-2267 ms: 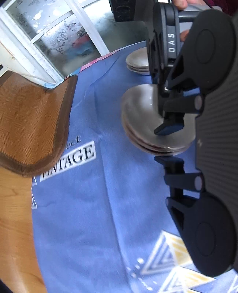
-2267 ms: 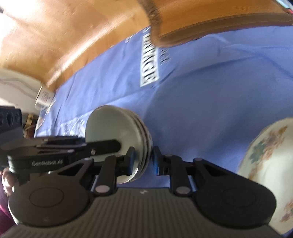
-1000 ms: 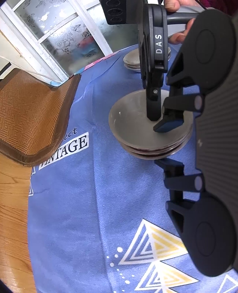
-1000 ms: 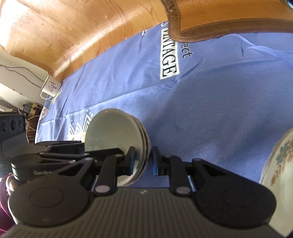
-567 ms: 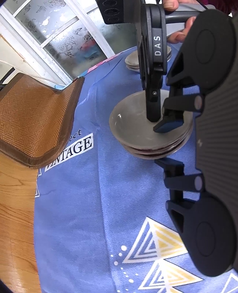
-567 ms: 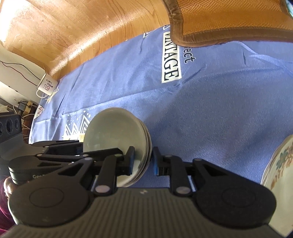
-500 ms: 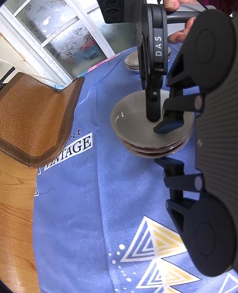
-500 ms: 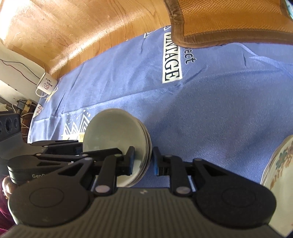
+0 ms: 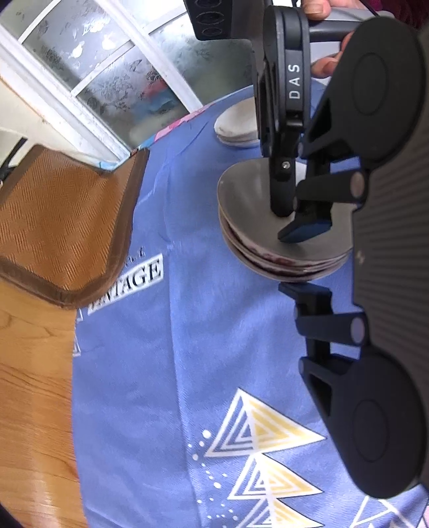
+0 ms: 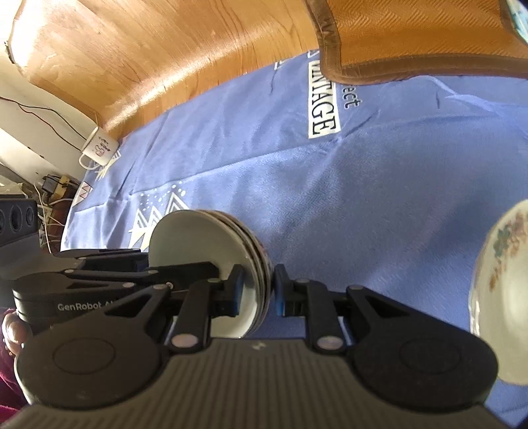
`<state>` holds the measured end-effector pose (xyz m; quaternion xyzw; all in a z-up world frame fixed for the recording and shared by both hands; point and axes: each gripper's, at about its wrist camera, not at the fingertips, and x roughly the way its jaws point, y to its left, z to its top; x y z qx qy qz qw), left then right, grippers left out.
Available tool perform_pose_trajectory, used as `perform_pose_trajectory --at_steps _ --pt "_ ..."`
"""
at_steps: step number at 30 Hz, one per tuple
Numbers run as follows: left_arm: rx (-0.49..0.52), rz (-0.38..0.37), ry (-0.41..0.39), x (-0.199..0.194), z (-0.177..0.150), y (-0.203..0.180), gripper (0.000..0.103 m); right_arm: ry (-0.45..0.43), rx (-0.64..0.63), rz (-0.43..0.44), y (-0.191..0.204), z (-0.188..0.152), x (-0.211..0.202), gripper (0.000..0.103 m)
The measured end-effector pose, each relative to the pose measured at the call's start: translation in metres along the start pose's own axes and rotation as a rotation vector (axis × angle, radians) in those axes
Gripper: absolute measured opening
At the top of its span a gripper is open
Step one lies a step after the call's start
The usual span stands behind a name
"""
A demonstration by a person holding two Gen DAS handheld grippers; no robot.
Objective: Organize plates and bowls
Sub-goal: 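Carry the bowl stack with both tools toward the flower-painted saucer stack, then lower the bowl stack onto the saucer stack and open both tools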
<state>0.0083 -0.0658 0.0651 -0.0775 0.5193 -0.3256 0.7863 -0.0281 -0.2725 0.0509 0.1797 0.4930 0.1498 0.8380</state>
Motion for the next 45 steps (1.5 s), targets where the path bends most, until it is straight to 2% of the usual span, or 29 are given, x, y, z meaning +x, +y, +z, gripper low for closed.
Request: perform_pose_trajectory --at_steps 6,14,25,32,45 --pt "0.064 -0.019 -0.016 0.002 0.000 -0.037 0.026 -0.068 0.010 -0.021 -0.008 -0.011 -0.030 0.022" --pt "0.162 -0.049 -0.004 0.023 0.003 -0.100 0.027 -0.162 0.061 -0.076 -0.043 -0.025 -0.074 0.022" --pt "0.247 -0.094 0.056 0.071 0.014 -0.163 0.027 -0.244 0.159 -0.141 -0.095 -0.045 -0.121 0.022" --pt "0.253 -0.107 0.097 0.095 0.019 -0.180 0.028 -0.251 0.204 -0.166 -0.122 -0.051 -0.130 0.022" --pt "0.239 -0.111 0.161 0.125 0.028 -0.188 0.028 -0.219 0.258 -0.173 -0.149 -0.046 -0.129 0.022"
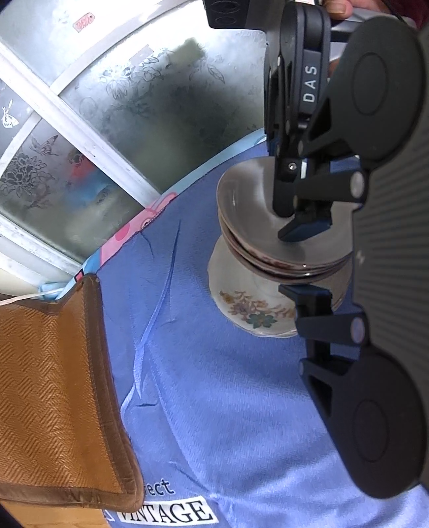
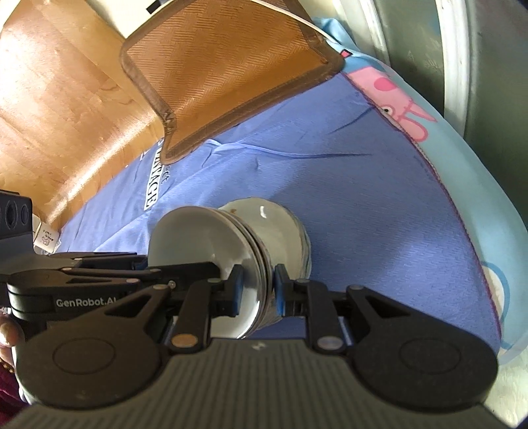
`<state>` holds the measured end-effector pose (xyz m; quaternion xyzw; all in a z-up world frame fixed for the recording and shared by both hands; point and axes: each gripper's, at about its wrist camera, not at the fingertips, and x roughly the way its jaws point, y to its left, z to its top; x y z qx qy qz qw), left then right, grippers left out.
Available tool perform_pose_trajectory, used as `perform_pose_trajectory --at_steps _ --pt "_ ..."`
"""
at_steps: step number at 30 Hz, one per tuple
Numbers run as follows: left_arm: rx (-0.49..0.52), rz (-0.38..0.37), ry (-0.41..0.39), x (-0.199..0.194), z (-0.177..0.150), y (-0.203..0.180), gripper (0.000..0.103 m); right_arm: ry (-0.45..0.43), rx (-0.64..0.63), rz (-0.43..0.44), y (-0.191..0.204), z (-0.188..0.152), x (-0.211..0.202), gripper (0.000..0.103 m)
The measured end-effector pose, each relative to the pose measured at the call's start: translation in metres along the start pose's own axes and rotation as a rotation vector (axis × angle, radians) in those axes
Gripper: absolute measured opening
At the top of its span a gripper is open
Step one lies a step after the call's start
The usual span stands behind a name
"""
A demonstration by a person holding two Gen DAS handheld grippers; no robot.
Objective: Organize plates and bowls
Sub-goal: 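Lower the bowl stack onto the saucer stack and open both tools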
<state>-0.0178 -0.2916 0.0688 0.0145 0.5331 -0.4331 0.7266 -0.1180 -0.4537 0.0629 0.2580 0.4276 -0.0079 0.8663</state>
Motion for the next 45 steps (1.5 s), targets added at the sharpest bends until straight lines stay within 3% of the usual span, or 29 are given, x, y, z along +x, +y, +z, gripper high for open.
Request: perform_pose_trajectory --at_steps 21,35,45 --pt "-0.020 0.016 0.013 0.014 0.013 0.002 0.031 0.005 0.046 0.001 -0.007 0.008 0.010 0.025" --pt "-0.044 0.006 -0.010 0.004 0.011 0.010 0.031 -0.016 0.060 0.015 -0.010 0.012 0.014 0.025" --pt "-0.111 -0.005 -0.001 -0.005 0.009 0.021 0.032 0.051 0.060 0.066 -0.006 0.015 0.019 0.021"
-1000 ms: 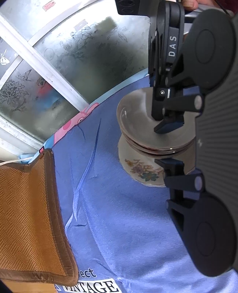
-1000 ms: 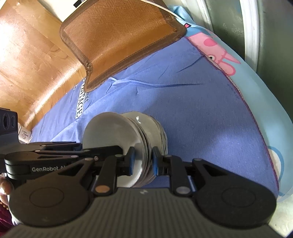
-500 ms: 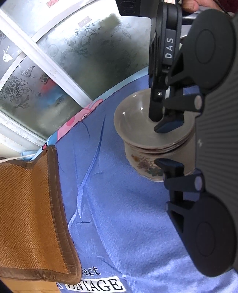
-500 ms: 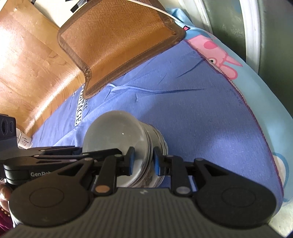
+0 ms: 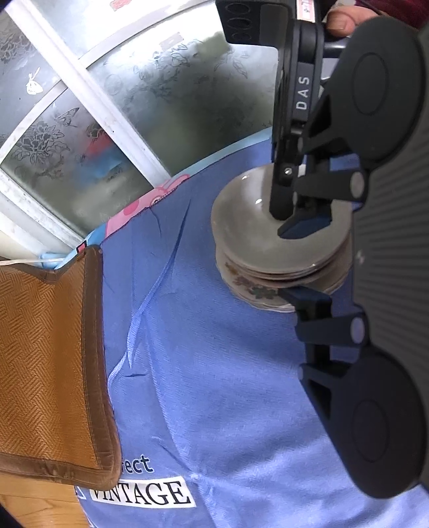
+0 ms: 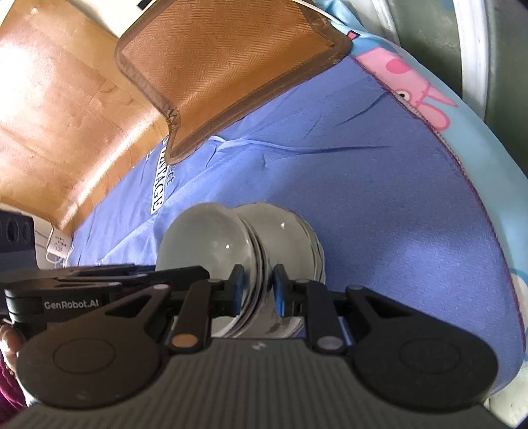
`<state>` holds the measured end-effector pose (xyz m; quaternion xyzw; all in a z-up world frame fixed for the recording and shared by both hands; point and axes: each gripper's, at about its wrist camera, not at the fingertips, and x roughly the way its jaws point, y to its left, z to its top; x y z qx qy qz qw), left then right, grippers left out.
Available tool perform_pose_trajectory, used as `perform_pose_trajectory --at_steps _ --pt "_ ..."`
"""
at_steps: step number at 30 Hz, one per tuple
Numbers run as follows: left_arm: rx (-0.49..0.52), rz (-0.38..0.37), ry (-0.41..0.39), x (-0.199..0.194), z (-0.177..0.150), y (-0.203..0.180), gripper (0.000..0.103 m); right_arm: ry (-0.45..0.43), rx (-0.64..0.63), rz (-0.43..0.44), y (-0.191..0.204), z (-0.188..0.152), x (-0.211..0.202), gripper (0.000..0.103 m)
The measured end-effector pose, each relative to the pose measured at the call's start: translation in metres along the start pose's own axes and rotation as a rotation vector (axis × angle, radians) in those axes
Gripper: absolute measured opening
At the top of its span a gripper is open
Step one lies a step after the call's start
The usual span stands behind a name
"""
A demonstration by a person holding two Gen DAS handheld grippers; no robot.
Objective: Organize plates and bowls
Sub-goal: 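Lower the bowl stack onto the saucer stack and open both tools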
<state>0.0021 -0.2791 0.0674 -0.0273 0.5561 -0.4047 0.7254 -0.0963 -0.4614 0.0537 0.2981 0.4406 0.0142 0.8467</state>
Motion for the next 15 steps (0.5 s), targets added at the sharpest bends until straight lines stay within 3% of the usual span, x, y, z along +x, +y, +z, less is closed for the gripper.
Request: perform_pose_trajectory --at_steps 8,15 --pt "0.039 0.023 -0.019 0.007 -0.002 -0.010 0.039 -0.102 -0.038 -0.045 0.009 0.001 -0.017 0.025" --pt "0.090 0.054 -0.159 -0.033 -0.008 -0.010 0.043 -0.230 -0.094 -0.073 0.021 -0.013 -0.039 0.025"
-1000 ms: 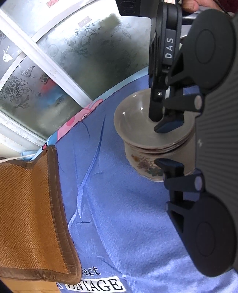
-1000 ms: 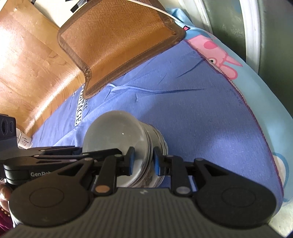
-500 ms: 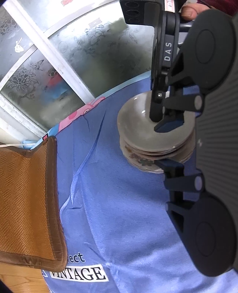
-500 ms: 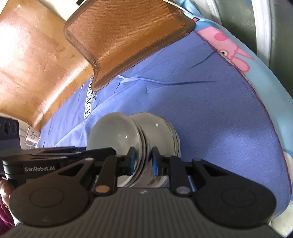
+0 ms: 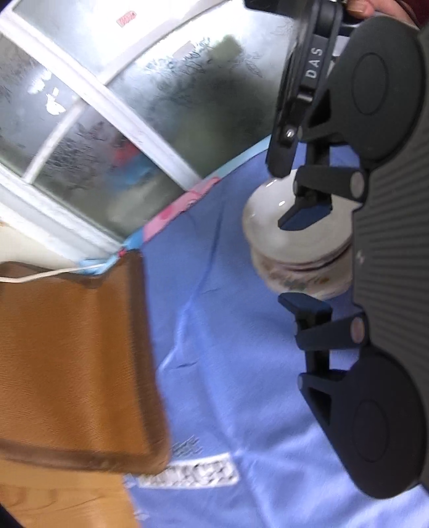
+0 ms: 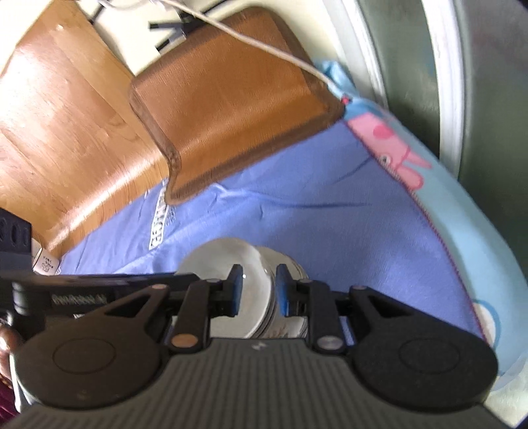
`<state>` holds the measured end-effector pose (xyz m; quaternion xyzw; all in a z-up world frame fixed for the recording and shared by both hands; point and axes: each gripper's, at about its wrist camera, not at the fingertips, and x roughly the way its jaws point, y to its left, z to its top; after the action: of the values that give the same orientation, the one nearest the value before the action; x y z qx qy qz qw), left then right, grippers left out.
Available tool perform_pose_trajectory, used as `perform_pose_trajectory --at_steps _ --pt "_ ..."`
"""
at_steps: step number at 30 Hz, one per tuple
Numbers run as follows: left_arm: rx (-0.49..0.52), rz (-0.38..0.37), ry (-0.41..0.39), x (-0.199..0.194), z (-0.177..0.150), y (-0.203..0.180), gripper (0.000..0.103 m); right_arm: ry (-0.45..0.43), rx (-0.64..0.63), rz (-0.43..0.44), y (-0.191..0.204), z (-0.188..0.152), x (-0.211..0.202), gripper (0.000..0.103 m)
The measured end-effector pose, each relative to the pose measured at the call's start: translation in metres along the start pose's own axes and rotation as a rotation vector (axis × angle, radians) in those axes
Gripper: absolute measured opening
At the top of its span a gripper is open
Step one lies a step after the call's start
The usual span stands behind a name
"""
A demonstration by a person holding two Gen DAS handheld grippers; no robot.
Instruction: Organize plates and bowls
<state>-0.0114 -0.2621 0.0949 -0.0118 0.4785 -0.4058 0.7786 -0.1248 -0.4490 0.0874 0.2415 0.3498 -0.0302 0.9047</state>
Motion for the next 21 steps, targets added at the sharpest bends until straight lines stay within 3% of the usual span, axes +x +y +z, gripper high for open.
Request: perform_pose_trajectory --at_steps 6,11,14,21 --pt "0.181 0.142 -0.195 -0.035 -0.035 -0.009 0.047 -0.332 -0.103 -0.078 0.026 -0.060 -0.038 0.028" --pt "0.257 0.189 -0.271 -0.048 -0.083 -0.011 0.049 -0.534 -0.028 -0.185 0.023 -0.124 -0.060 0.033" --pt "0.274 0.183 -0.264 -0.047 -0.106 -0.013 0.049 -0.549 0.004 -0.237 0.021 -0.144 -0.066 0.034" --pt "0.285 0.156 -0.194 -0.040 -0.160 -0.024 0.053 -0.451 -0.036 -0.274 0.036 -0.184 -0.067 0.034"
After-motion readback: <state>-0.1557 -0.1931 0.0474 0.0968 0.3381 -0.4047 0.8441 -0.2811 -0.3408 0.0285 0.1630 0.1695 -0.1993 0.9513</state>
